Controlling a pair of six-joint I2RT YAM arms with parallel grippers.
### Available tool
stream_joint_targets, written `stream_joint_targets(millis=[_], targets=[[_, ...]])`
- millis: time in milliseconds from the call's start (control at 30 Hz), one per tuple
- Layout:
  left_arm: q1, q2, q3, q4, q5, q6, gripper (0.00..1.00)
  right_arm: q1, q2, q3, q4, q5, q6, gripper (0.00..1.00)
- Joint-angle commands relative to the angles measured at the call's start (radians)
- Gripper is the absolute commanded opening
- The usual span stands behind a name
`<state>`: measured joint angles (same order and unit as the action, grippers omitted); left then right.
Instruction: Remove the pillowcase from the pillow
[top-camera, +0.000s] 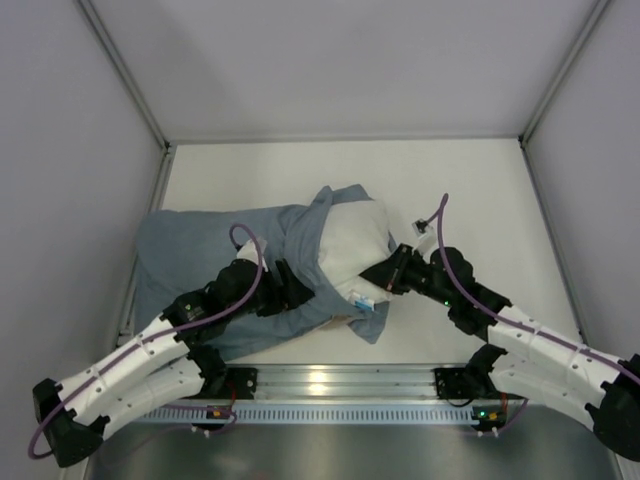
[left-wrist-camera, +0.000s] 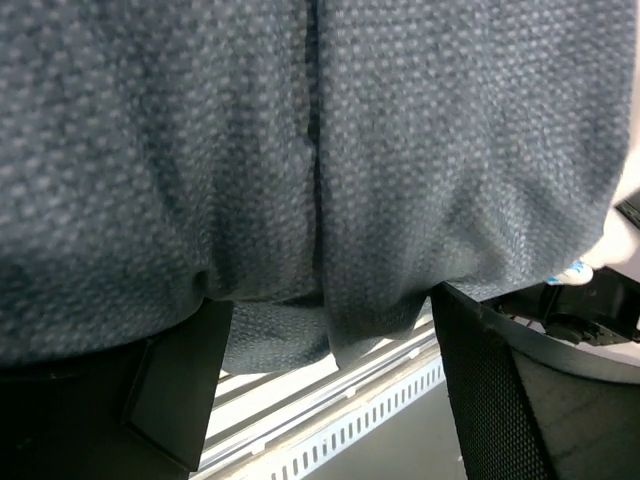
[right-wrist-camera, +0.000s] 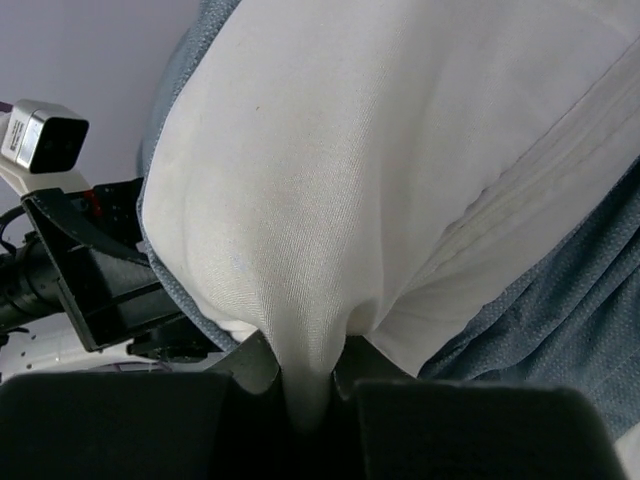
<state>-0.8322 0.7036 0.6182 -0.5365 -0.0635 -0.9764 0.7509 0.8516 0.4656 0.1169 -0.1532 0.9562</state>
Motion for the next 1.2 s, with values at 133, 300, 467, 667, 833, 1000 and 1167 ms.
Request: stream_joint_targets(millis=[133, 300, 467, 667, 833, 1000, 1167], targets=[[-0.001, 0.094, -0.001, 0.171, -0.007, -0.015, 0.40, 0.074, -0.060, 0.099, -0.011, 0.033, -0.019, 0.00], [-0.002, 0.039, -0.040, 0.185, -0.021, -0.010, 0.00, 0.074, -0.079, 0.160, -0.117, 0.194, -0.106, 0.00], [0.001, -0.047, -0.016, 0.043, -0.154, -0.001, 0.00, 0.068, -0.164, 0.223, -0.249, 0.360, -0.206, 0.00], [0.001, 0.007, 0.055, -0.068, -0.242, 0.047, 0.00, 0.053, -0.292, 0.358, -0.451, 0.544, -0.295, 0.00], [0.002, 0.036, 0.052, -0.062, -0.286, 0.041, 0.00, 0.051, -0.324, 0.473, -0.623, 0.716, -0.341, 0.00], [0.011, 0.074, 0.020, -0.053, -0.317, 0.018, 0.00, 0.051, -0.342, 0.551, -0.697, 0.892, -0.376, 0.00], [0.031, 0.117, 0.003, -0.037, -0.318, 0.024, 0.00, 0.051, -0.376, 0.654, -0.764, 1.069, -0.415, 0.00]])
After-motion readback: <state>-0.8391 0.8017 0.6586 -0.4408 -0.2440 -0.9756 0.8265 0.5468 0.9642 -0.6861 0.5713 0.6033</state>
